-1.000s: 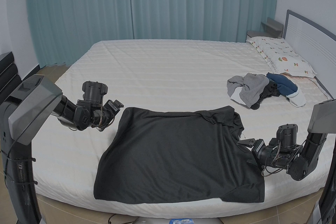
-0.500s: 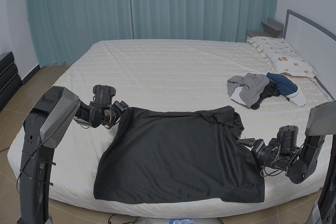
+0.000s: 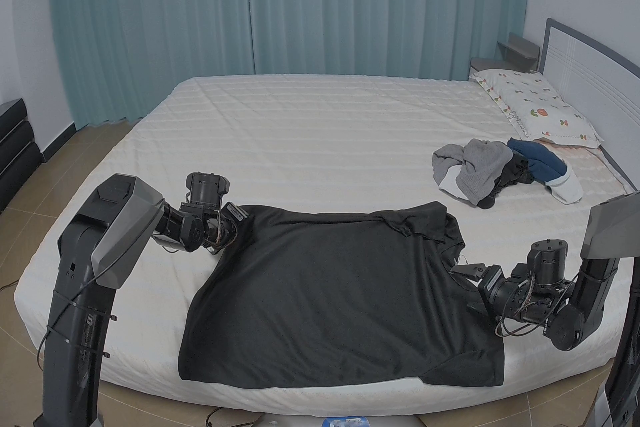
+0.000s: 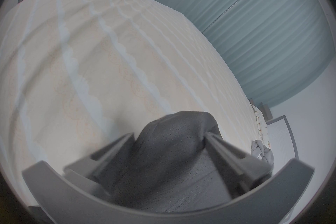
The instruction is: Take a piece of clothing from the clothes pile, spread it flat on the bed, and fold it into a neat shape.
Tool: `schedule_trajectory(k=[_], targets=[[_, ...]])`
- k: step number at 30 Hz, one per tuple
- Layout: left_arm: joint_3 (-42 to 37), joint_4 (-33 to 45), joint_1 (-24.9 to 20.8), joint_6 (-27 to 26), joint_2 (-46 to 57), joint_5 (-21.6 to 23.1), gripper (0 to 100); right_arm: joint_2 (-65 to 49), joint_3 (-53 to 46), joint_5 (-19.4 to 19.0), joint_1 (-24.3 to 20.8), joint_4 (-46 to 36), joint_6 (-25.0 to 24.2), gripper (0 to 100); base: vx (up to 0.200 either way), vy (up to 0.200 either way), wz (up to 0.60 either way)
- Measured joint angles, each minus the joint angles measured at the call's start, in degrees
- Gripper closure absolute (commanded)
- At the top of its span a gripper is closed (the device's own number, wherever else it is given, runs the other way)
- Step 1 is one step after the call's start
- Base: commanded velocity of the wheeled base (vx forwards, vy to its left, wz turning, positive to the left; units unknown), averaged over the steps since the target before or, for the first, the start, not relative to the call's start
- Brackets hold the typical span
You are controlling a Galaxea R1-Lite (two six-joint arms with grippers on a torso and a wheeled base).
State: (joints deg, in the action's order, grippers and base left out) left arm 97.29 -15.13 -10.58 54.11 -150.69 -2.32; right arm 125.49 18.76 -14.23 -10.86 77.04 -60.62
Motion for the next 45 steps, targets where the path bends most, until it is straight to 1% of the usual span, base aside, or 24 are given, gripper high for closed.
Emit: schedule_trajectory(k=[4, 12, 17, 19, 25, 26, 34, 39, 45], targets=[[0.6, 0.0, -0.3, 0.0, -0.5, -0.2, 100, 0.0, 0.0, 0.0, 0.1, 0.0, 0.0, 0, 0.0, 0.0, 0.0], [1.6, -0.8, 0.2, 0.5, -0.6, -4.8, 100, -0.2, 0.0, 0.0, 0.2, 0.0, -0.2, 0, 0.0, 0.0, 0.0], [1.9, -0.9, 0.2, -0.6, -0.3, -5.8, 100, -0.1, 0.2, 0.0, 0.4, 0.0, -0.2, 0, 0.0, 0.0, 0.0], [2.0, -1.0, 0.4, -3.0, -0.1, -6.0, 100, -0.1, 0.3, 0.1, 0.4, 0.0, -0.2, 0, 0.0, 0.0, 0.0], [2.1, -1.2, 1.2, -4.9, 0.0, -7.1, 100, 0.0, 0.4, 0.1, 0.4, 0.0, -0.3, 0, 0.0, 0.0, 0.0], [2.1, -1.2, 1.3, -5.0, 0.0, -7.1, 0, 0.0, 0.4, 0.1, 0.4, 0.0, -0.3, 0, 0.0, 0.0, 0.0], [2.6, -1.6, 1.9, -5.3, -0.1, -6.9, 0, 0.2, 0.4, 0.1, 0.4, 0.0, -0.3, 0, 0.0, 0.0, 0.0], [3.6, -4.4, 2.6, -5.0, -0.7, -6.8, 0, 0.3, 0.3, 0.1, 0.4, 0.0, -0.3, 0, 0.0, 0.0, 0.0], [3.9, -3.4, 3.5, -5.0, -1.8, -6.7, 0, 0.4, 0.2, 0.1, 0.5, 0.0, -0.3, 0, 0.0, 0.0, 0.0]])
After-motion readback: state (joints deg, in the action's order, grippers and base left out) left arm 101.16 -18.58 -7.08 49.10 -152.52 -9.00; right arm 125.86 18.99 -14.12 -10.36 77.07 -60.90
